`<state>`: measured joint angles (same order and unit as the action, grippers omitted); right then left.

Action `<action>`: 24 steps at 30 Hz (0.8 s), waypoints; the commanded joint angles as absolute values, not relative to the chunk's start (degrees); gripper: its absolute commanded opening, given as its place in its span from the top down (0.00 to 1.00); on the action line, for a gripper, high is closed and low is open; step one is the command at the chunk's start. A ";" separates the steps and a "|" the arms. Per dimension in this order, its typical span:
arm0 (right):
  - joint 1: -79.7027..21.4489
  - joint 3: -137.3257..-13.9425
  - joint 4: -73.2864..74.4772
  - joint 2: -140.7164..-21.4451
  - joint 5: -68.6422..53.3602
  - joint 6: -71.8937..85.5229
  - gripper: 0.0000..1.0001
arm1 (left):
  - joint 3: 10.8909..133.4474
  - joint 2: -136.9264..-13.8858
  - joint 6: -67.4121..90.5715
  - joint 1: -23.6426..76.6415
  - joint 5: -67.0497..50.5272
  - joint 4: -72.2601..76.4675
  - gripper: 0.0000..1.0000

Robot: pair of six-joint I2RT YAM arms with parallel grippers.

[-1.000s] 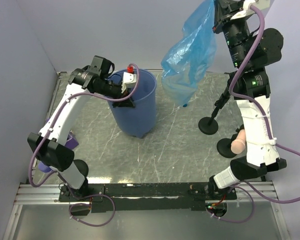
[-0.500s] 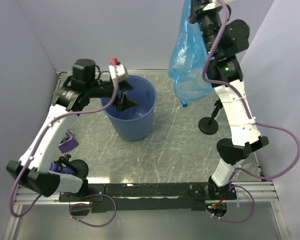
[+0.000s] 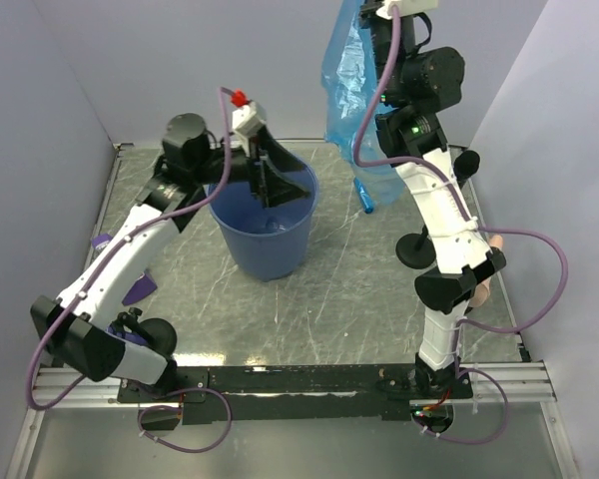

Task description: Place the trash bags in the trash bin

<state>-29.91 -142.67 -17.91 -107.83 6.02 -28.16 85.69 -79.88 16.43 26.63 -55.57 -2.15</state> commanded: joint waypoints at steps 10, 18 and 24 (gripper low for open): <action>-29.97 -142.74 -26.46 -110.92 11.60 -34.10 1.00 | 97.03 -89.12 23.37 36.82 -58.81 8.87 0.19; -29.36 -144.05 -25.93 -112.85 14.33 -33.93 1.00 | 99.49 -93.42 25.39 42.10 -51.34 12.12 0.16; -29.44 -145.46 -26.01 -114.34 15.73 -34.45 1.00 | 101.34 -95.36 29.44 43.59 -30.36 10.55 0.17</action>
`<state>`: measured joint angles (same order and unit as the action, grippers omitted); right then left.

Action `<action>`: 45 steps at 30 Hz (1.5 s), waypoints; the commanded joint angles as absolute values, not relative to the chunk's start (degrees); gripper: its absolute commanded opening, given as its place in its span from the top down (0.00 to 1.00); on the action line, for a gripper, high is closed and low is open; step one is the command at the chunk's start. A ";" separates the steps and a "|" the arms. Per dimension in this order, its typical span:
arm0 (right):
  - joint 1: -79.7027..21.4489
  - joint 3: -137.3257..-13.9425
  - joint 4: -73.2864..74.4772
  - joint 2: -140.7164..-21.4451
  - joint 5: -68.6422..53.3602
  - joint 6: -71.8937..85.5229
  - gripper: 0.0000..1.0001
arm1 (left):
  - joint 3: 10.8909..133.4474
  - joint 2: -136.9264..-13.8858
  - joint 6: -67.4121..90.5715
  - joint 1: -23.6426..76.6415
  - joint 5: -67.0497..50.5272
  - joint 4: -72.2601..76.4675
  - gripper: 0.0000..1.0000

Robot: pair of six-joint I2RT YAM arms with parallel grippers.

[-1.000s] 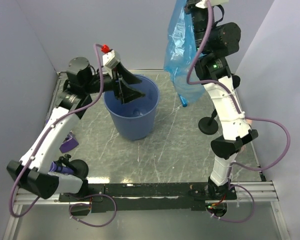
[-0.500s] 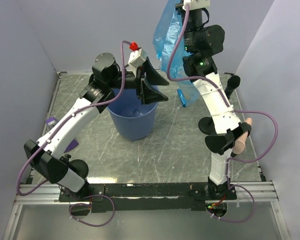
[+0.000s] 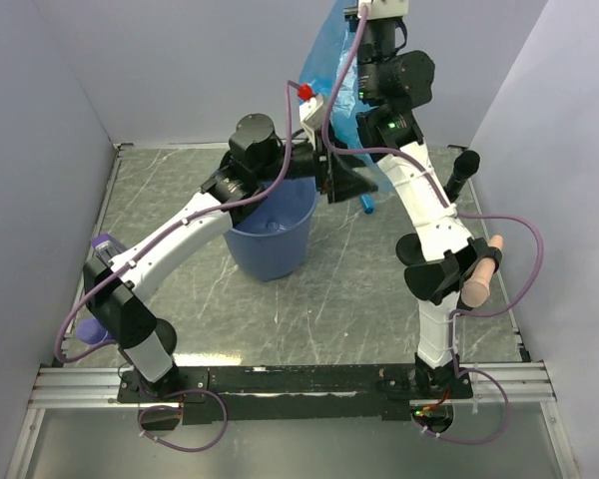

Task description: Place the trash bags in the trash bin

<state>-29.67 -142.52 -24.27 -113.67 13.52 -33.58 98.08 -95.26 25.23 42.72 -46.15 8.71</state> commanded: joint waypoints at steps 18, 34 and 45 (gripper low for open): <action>-36.99 -135.09 -11.16 -105.47 6.95 -18.81 1.00 | 81.75 -77.54 25.40 29.46 -27.76 11.69 0.75; -46.14 -135.62 -14.94 -104.24 -5.01 -16.70 1.00 | 82.18 -60.83 16.53 11.96 -34.02 5.19 0.99; -46.85 -119.21 -11.78 -94.85 -0.97 -18.10 1.00 | 80.69 -58.71 13.72 9.76 -31.20 -1.57 0.99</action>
<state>-46.87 -126.93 -11.57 -102.08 -2.76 -17.58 81.01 -59.33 16.03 10.37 -32.86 2.59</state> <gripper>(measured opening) 0.004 0.012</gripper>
